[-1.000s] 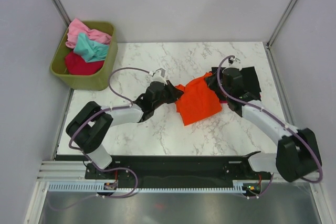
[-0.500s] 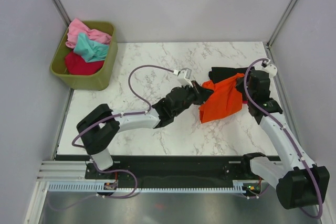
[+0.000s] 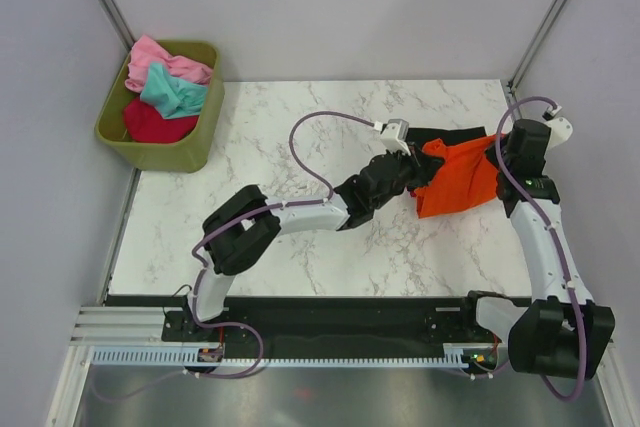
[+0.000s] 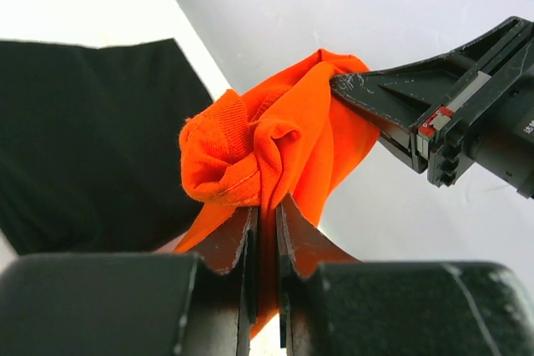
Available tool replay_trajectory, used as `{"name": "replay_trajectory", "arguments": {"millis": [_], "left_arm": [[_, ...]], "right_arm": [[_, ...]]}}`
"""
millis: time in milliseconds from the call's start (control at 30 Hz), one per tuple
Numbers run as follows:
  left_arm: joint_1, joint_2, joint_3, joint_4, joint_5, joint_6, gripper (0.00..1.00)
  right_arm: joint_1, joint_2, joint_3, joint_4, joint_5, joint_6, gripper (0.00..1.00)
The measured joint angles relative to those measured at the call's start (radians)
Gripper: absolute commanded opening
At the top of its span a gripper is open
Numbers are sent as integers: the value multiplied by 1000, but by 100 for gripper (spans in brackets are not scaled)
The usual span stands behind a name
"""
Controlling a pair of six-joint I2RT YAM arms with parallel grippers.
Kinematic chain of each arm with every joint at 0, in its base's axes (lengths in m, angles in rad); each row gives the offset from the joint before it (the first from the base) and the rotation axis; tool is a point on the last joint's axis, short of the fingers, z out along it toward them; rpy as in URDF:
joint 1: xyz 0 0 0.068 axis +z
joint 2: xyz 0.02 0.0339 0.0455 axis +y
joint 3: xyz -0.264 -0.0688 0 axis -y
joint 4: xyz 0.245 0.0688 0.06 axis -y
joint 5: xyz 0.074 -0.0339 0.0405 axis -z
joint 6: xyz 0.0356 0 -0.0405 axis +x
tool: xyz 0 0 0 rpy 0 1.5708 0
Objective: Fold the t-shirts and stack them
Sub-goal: Neatly place the folded tshirt to the corner
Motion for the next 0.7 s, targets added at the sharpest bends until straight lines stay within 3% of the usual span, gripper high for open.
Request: {"name": "replay_trajectory", "arguments": {"millis": [367, 700], "left_arm": [[3, 157, 230, -5, -14, 43, 2], [79, 317, 405, -58, -16, 39, 2]], "right_arm": [[-18, 135, 88, 61, 83, 12, 0], [-20, 357, 151, 141, 79, 55, 0]]}}
